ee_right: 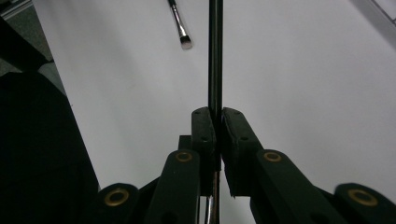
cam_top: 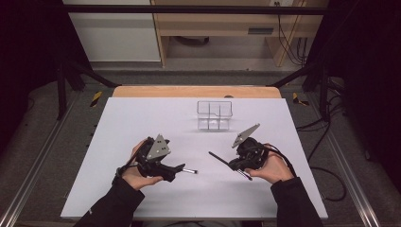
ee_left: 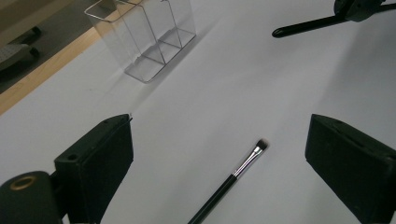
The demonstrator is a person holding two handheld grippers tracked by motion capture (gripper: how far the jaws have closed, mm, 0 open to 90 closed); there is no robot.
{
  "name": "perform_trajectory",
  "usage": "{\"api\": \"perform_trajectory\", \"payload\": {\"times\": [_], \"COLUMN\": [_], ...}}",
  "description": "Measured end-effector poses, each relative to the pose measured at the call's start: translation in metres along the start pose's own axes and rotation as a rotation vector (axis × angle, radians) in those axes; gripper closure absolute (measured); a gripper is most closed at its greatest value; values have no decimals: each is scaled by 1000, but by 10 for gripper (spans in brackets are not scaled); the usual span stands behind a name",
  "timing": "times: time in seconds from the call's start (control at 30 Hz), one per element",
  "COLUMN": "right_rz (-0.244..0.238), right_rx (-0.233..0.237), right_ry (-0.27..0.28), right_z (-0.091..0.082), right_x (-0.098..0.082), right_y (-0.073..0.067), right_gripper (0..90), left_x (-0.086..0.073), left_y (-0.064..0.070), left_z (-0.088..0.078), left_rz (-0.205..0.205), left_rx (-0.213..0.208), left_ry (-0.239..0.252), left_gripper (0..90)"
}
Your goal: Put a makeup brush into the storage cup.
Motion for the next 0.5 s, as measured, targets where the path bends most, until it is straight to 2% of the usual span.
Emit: {"api": "perform_trajectory", "payload": {"times": [0.1,0.5], "right_rz": [-11,-24], "right_rx": [9,48], "right_ry": [-10,-29], "right_z": [3,11], "right_x": [1,5], "right_y": [-2,-10], "right_gripper": [841,841], "left_x": [0,7], "left_y": [3,17], "left_z": [5,26], "left_rz": [27,111], "left_rx": [-11,-51], "left_ry": [-29,-94], "left_gripper": [74,77]}}
Point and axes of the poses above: each handheld gripper's, and its own axes: z roughly forward along the jaws, x roughly out of its top, y roughly to its right, the point moved 5 cm from there along z, roughly forward along the jaws, and after that the axes turned 7 degrees about -x, right-handed, at the moved point
